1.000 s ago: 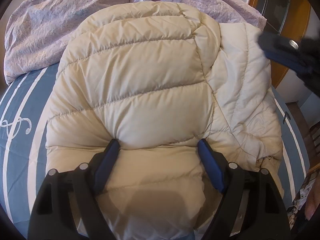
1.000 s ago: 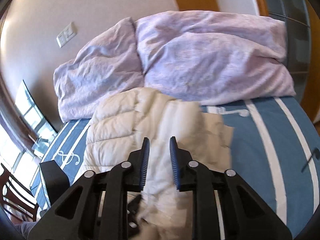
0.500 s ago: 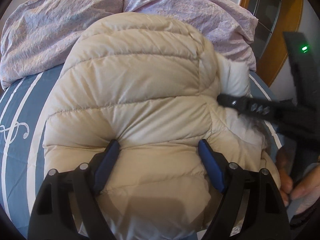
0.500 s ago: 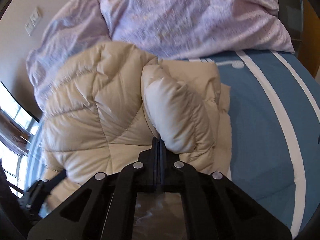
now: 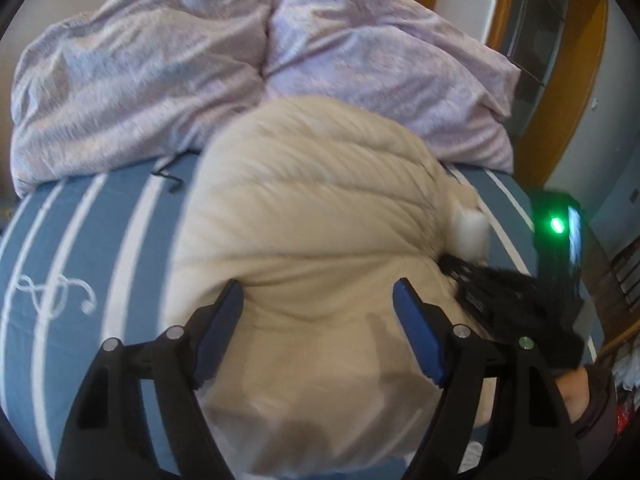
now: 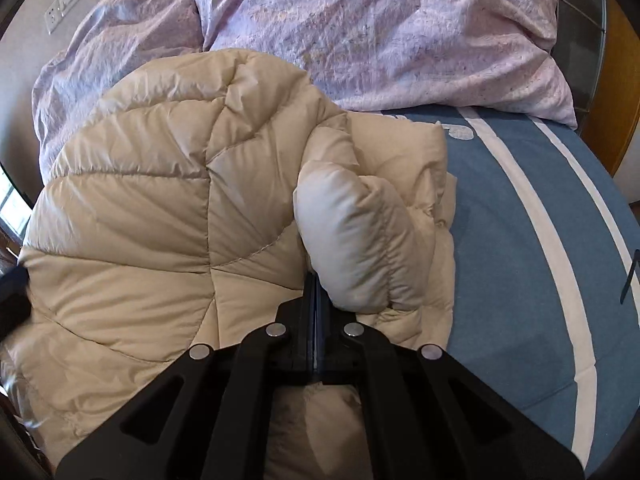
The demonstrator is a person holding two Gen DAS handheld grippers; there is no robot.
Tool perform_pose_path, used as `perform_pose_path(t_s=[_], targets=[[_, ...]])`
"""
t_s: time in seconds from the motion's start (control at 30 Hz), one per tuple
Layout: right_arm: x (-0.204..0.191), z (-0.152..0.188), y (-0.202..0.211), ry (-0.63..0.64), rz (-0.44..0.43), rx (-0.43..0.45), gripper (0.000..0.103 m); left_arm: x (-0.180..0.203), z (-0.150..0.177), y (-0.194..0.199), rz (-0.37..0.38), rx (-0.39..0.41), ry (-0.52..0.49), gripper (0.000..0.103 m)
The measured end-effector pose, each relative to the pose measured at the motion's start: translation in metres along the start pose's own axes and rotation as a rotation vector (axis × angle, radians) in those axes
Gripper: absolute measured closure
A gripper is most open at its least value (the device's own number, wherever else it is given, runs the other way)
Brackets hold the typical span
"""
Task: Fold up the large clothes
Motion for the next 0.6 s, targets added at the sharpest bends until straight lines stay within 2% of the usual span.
perform_pose_path(t_s=[0.3, 0.6], targets=[[0.000, 0.001, 0.001, -0.004, -0.002, 0.021, 0.103, -0.011, -0.041, -0.019, -0.090, 0.041, -0.113, 0.026], [0.001, 0.003, 0.003, -0.009, -0.008, 0.040, 0.103, -0.003, -0.063, -0.053, -0.121, 0.059, -0.282, 0.026]])
Point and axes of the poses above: each gripper's, at about its wrist camera, not at the fingertips, and y roughly against the way its jaws point, x to its right, z to its underside, the point moved 5 cm from there along -y, roughly the way its jaws point, and after that the axes turned 13 degrees about x, right-handed, at the moved point
